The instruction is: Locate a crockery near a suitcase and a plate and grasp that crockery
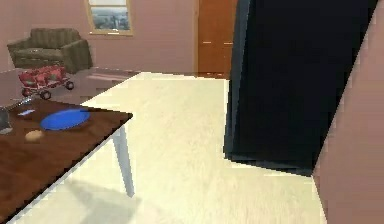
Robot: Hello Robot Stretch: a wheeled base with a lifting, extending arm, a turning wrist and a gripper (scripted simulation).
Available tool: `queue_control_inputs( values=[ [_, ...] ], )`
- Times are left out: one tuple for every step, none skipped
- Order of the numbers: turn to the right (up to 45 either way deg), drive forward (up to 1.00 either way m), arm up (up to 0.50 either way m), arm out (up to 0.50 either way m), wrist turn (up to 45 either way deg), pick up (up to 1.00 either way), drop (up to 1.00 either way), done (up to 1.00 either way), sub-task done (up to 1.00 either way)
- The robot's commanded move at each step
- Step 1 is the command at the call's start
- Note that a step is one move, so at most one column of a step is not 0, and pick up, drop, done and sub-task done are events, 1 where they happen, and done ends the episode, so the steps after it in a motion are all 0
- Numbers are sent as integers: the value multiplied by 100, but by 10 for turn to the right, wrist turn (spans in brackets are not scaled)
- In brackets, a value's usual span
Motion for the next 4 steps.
queue_control_inputs(
  values=[
    [0, 60, 0, 0, 0, 0, 0, 0, 0],
    [-30, 0, 0, 0, 0, 0, 0, 0, 0],
    [0, 80, 0, 0, 0, 0, 0, 0, 0],
    [-450, 0, 0, 0, 0, 0, 0, 0, 0]
  ],
)
